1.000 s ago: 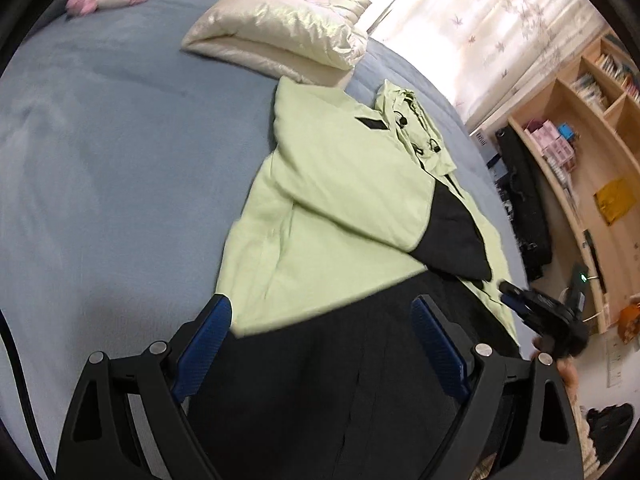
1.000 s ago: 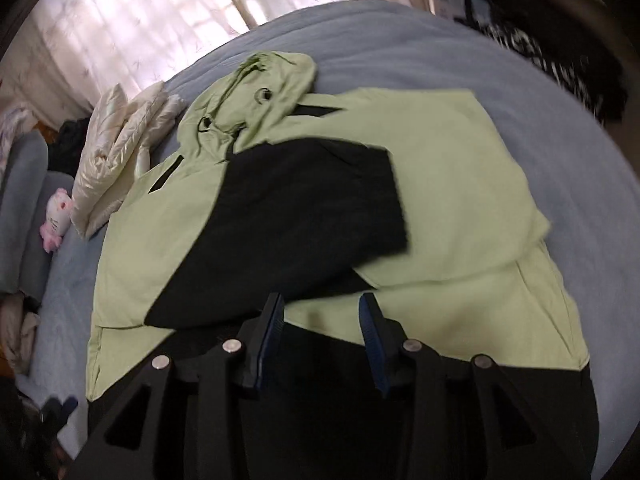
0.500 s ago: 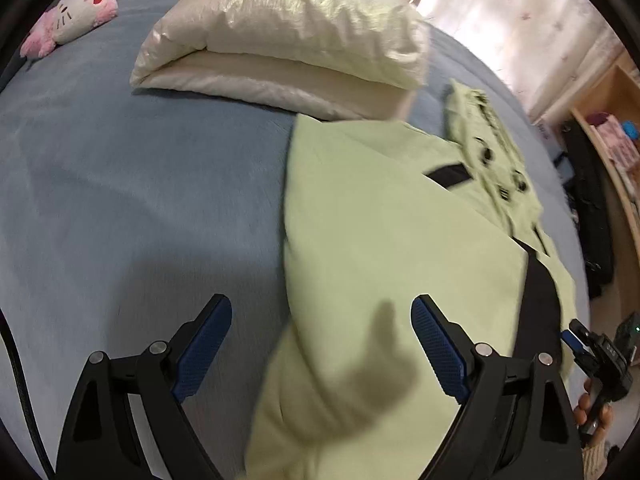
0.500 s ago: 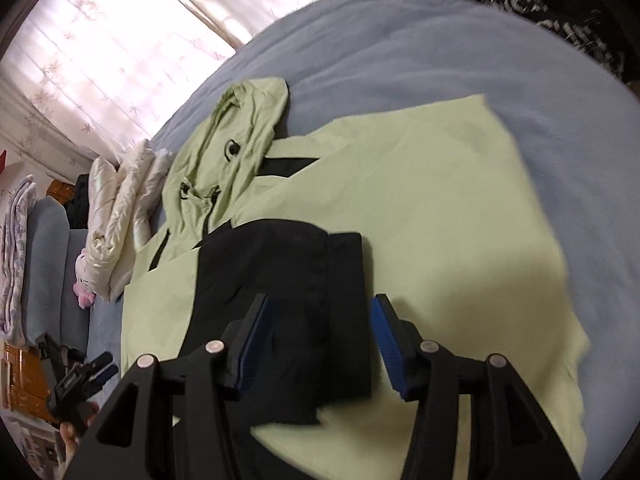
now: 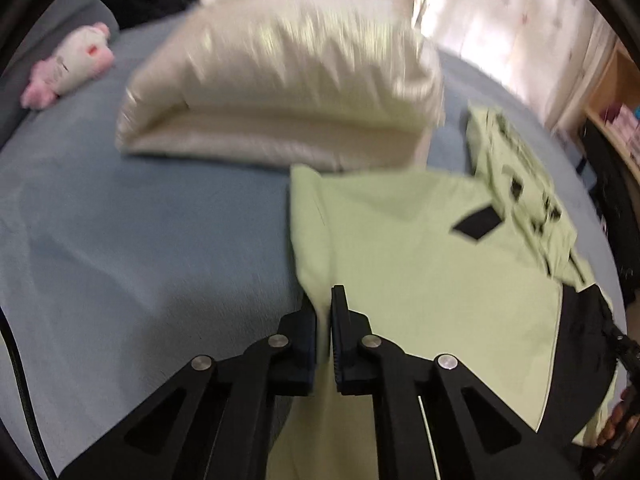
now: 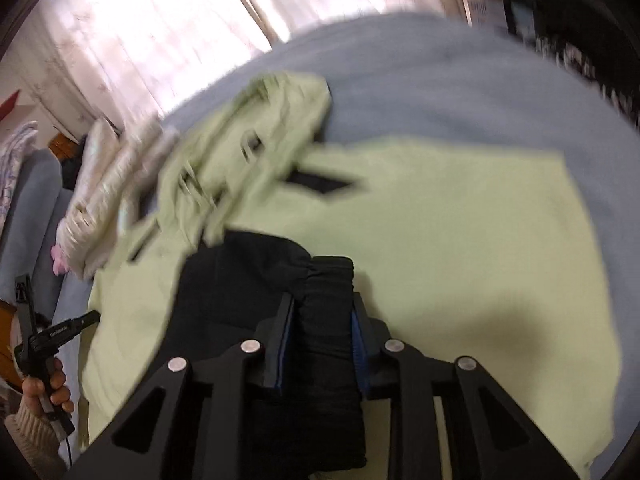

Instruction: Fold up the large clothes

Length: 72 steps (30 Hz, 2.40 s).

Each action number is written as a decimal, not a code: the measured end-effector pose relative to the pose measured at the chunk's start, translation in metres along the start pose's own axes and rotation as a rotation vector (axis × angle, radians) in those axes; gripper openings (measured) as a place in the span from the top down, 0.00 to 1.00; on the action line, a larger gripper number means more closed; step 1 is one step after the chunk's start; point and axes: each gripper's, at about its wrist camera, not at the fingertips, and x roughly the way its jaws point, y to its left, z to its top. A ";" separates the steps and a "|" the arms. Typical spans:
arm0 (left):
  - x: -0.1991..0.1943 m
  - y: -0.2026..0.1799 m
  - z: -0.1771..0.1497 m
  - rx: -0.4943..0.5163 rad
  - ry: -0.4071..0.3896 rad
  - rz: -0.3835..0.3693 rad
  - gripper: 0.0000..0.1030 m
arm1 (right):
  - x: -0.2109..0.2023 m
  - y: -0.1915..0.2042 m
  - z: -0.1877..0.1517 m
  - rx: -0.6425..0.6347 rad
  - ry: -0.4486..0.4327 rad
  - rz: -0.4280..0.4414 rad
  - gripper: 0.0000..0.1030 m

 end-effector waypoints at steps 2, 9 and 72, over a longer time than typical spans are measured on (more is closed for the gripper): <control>-0.003 -0.001 -0.002 0.009 -0.059 0.030 0.97 | -0.007 0.005 0.005 -0.014 -0.076 -0.035 0.76; 0.020 0.000 -0.006 0.009 -0.020 0.117 0.90 | 0.037 -0.011 -0.004 0.038 0.072 -0.195 0.72; -0.187 0.046 -0.139 -0.013 -0.021 0.050 0.67 | -0.182 0.071 -0.122 -0.080 0.011 -0.159 0.72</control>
